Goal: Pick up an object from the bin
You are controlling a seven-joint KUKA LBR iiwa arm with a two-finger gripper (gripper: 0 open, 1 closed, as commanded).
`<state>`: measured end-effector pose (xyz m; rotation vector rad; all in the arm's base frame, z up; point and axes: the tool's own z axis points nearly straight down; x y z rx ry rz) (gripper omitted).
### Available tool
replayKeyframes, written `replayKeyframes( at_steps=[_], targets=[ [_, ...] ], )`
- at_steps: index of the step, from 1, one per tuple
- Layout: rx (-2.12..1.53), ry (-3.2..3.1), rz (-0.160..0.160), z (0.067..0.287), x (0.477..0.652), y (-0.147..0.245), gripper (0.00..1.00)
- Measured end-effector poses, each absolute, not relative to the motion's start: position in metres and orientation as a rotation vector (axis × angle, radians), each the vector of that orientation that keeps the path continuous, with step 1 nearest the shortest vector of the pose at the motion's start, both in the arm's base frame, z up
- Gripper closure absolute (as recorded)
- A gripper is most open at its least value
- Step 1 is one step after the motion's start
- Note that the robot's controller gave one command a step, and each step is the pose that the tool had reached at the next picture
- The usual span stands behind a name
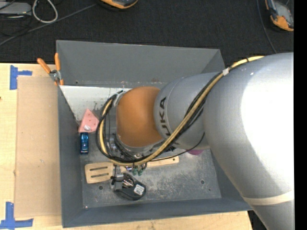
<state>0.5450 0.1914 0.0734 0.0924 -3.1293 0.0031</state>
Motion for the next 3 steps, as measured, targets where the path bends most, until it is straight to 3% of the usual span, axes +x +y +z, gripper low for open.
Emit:
replayKeyframes(
  at_steps=[1, 2, 3],
  targets=[
    [-0.031, -3.147, -0.005, 0.0689, 0.5439, 0.1813, 0.0],
    [0.063, -3.133, 0.001, 0.0693, 0.5436, 0.1865, 1.0],
    [0.061, -3.132, 0.001, 0.0699, 0.5436, 0.1864, 1.0]
  ],
)
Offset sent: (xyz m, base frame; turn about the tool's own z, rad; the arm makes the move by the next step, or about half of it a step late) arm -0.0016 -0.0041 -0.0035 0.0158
